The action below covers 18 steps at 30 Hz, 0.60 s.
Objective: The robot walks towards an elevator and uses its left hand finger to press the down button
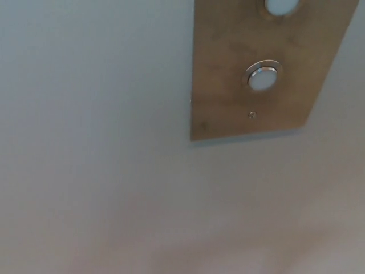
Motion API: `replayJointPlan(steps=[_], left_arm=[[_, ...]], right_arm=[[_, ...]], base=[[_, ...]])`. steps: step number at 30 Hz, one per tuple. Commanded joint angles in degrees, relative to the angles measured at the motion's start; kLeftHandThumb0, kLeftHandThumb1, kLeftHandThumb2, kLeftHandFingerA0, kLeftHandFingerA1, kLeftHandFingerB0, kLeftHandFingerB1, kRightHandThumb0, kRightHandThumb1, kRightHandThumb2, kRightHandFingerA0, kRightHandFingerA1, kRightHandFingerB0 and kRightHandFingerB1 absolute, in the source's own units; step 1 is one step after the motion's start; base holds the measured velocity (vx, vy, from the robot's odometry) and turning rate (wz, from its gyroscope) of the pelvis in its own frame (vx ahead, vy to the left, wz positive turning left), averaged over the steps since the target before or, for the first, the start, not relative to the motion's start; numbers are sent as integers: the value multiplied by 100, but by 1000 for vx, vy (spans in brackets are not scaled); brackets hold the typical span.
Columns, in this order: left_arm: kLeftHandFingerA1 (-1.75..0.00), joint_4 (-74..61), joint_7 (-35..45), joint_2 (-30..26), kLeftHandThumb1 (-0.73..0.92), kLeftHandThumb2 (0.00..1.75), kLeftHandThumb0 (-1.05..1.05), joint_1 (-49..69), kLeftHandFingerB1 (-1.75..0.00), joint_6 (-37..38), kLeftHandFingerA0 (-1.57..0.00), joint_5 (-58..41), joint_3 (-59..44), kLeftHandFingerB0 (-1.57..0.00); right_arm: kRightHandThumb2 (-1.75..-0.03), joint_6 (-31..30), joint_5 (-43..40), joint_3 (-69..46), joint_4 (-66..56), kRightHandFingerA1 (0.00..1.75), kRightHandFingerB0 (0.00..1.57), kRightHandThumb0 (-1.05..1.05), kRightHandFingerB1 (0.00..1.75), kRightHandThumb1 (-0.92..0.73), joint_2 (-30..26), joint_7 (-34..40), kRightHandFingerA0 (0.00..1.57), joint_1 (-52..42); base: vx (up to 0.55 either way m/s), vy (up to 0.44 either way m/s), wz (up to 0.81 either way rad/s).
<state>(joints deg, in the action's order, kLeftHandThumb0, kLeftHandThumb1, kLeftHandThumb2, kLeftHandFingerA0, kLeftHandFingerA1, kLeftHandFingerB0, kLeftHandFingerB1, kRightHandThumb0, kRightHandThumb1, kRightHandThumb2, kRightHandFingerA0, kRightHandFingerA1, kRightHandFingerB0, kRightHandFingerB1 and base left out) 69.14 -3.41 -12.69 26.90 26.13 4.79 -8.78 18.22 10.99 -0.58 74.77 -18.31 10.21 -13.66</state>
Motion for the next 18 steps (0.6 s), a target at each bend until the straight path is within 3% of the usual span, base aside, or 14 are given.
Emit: replayJointPlan(steps=[1,2,3,4,5,6,7,11,12,13,14,15,18], left_arm=[[-64,-3273,-799,-538,36,73,-51,867,-50,2007,-74,1391,397,-52],[-64,-3950,-779,-533,36,73,-51,1068,-50,2049,-74,1552,401,-52],[-58,-4500,-686,-499,44,54,-46,1234,-40,2193,-71,1648,382,-60],[-58,-4761,-643,-482,44,54,-46,1316,-40,2236,-71,1690,375,-60],[-62,-5276,-483,-456,35,74,-51,1406,-52,2192,-60,1733,403,-52],[-62,-6085,-242,-418,35,74,-51,1558,-52,2097,-60,1798,450,-52],[-62,-6721,-24,-406,36,77,-54,1575,-52,2119,-59,1829,517,-51],[-63,-7777,371,-446,36,77,-55,1570,-53,2150,-59,1770,715,-50],[-62,-8460,716,-585,48,55,-51,1433,-40,2056,-65,1584,934,-57],[-62,-8776,859,-651,48,55,-51,1384,-40,1992,-65,1506,1034,-57],[-65,-9239,1092,-761,49,55,-53,1235,-40,1697,-66,1381,1201,-59],[-65,-9555,1294,-865,49,55,-42,1048,-44,1507,-66,1268,1390,-60],[-64,-9873,1516,-961,48,55,-38,770,-45,1261,-66,1228,1659,-62]], right_arm=[[-56,61,-30,-45,4,47,50,-38,36,-55,-111,-23,59,70],[-56,62,-55,-67,10,47,50,-38,36,-55,-95,-38,59,80],[-56,47,-55,-66,8,45,50,-38,36,-55,-80,-30,58,92],[-56,41,-56,-66,7,45,50,-38,36,-55,-73,-27,58,97],[-57,29,-67,-75,11,45,51,-38,36,-54,-66,-32,59,102],[-57,10,-84,-90,17,45,51,-38,36,-54,-55,-39,59,109],[-76,52,-80,-88,18,57,45,-45,49,-44,-54,-35,56,98],[-76,72,-138,-141,29,56,45,-45,48,-46,-88,-147,57,85],[-77,71,-26,-53,37,57,45,-47,49,-46,-128,-26,57,101],[-77,71,22,-15,40,57,45,-47,49,-46,-146,25,57,108],[-57,67,16,-14,16,45,50,-36,36,-56,-160,-6,60,116],[-57,67,9,-16,2,42,50,-36,36,-54,-168,-24,59,120],[-57,73,26,3,-5,41,49,-36,35,-55,-177,-38,59,119]], base=[[0,0,0],[0,0,0],[0,0,0],[0,0,0],[0,0,0],[0,0,0],[0,0,0],[0,0,0],[0,0,0],[0,0,0],[0,0,0],[0,0,0],[0,0,0]])
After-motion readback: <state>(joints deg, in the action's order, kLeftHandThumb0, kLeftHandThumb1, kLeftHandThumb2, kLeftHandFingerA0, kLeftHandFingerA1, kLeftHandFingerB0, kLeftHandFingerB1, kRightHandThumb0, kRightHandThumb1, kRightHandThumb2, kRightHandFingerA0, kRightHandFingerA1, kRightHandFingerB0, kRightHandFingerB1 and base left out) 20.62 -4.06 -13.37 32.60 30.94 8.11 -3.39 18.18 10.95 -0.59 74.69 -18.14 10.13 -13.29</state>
